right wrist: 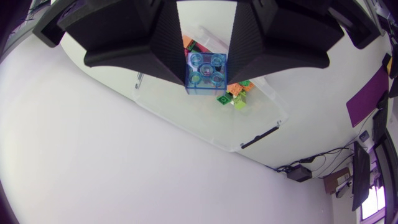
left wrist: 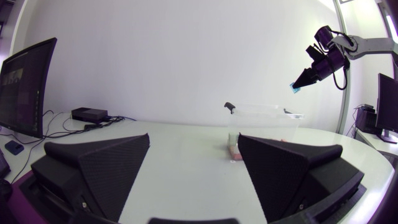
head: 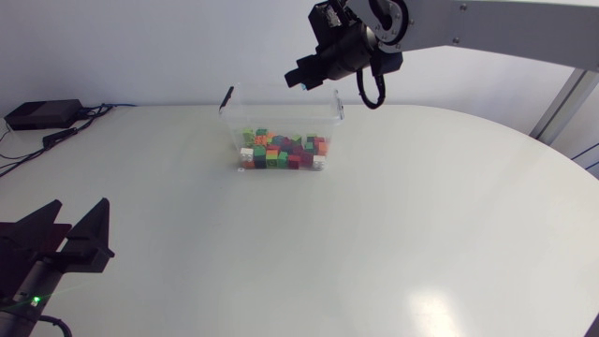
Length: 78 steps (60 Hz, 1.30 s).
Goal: Place the duplo bricks in the container
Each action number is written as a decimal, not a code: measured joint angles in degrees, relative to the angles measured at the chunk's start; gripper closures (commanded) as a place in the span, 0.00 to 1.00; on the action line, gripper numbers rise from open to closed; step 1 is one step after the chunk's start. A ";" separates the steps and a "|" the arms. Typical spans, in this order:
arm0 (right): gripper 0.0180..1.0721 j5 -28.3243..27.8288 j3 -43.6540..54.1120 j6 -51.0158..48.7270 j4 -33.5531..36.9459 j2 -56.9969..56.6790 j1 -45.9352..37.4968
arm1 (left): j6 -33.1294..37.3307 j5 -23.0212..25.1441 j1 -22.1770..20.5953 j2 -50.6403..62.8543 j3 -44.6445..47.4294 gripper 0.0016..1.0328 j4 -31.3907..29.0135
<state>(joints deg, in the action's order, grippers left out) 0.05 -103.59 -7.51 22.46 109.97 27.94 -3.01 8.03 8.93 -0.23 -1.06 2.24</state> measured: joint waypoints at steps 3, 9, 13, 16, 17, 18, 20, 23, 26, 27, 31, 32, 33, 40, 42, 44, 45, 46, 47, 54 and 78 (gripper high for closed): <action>0.75 0.00 -1.36 0.00 0.02 0.98 0.02 | 0.00 -0.02 0.00 0.00 0.00 0.04 -0.22; 0.75 0.02 -4.28 0.00 0.04 3.26 0.00 | 0.00 0.00 0.00 0.00 0.00 0.04 -0.24; 0.75 0.02 -5.97 0.00 0.04 4.57 -0.02 | 0.00 -0.02 0.00 0.00 0.02 0.04 -0.24; 0.75 0.02 -6.84 0.00 0.15 5.27 -0.17 | 0.00 -0.02 0.00 0.00 0.02 0.04 -0.24; 0.75 0.00 -7.21 0.00 0.28 5.57 -0.20 | 0.00 -0.02 0.00 0.00 0.02 0.04 -0.26; 0.75 0.02 -7.54 0.00 0.44 5.79 -0.24 | 0.00 -0.02 0.00 0.00 0.02 0.04 -0.26; 0.75 0.02 -8.17 0.00 0.46 6.23 -0.33 | 0.00 -0.02 0.00 0.00 0.02 0.04 -0.26; 0.75 0.02 -9.11 0.02 0.46 6.91 -0.57 | 0.02 -0.02 0.00 0.00 0.00 0.04 -0.24; 0.75 0.02 -9.81 0.02 0.46 7.54 -0.70 | 0.02 -0.02 0.00 0.00 0.00 0.04 -0.26; 0.75 0.02 -10.01 0.04 0.46 7.74 -0.74 | 0.02 -0.02 0.00 0.00 0.00 0.04 -0.26; 0.74 0.02 -10.58 0.07 0.46 8.46 -1.01 | 0.02 -0.02 0.00 0.00 0.02 0.04 -0.24; 0.74 0.02 -10.69 0.07 0.46 8.61 -1.07 | 0.02 -0.02 0.00 0.00 0.00 0.04 -0.26; 0.74 0.04 -10.80 0.07 0.46 8.72 -1.07 | 0.02 -0.02 0.00 0.00 0.02 0.04 -0.26; 0.55 0.07 -10.86 0.09 0.46 9.35 -1.07 | 0.02 -0.02 0.00 0.00 0.02 0.04 -0.26; 0.55 0.17 -10.88 0.09 0.46 9.44 -1.07 | 0.02 -0.02 0.00 0.00 0.02 0.04 -0.24; 0.55 0.22 -11.08 0.13 0.46 9.62 -1.07 | 0.02 -0.02 0.00 0.00 0.00 0.04 -0.26; 0.55 0.24 -11.15 0.13 0.42 9.64 -1.07 | 0.02 -0.02 0.00 0.00 0.02 0.04 -0.26; 0.55 0.24 -11.19 0.26 0.42 9.68 -1.07 | 0.02 -0.02 0.00 0.00 0.00 0.04 -0.26; 0.55 0.26 -11.21 0.26 0.42 9.73 -1.07 | 0.02 -0.02 0.00 0.00 0.02 0.04 -0.24; 0.44 0.74 -11.39 0.28 0.22 9.75 -1.07 | 0.02 -0.02 0.00 0.00 0.02 0.04 -0.26; 0.04 1.73 -12.33 0.28 0.22 9.73 -1.81 | 0.02 -0.44 0.00 0.00 0.02 0.04 -0.26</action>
<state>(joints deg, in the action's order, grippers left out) 1.78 -115.92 -7.22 22.68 119.70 26.13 -2.98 7.60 8.93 -0.23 -1.04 1.98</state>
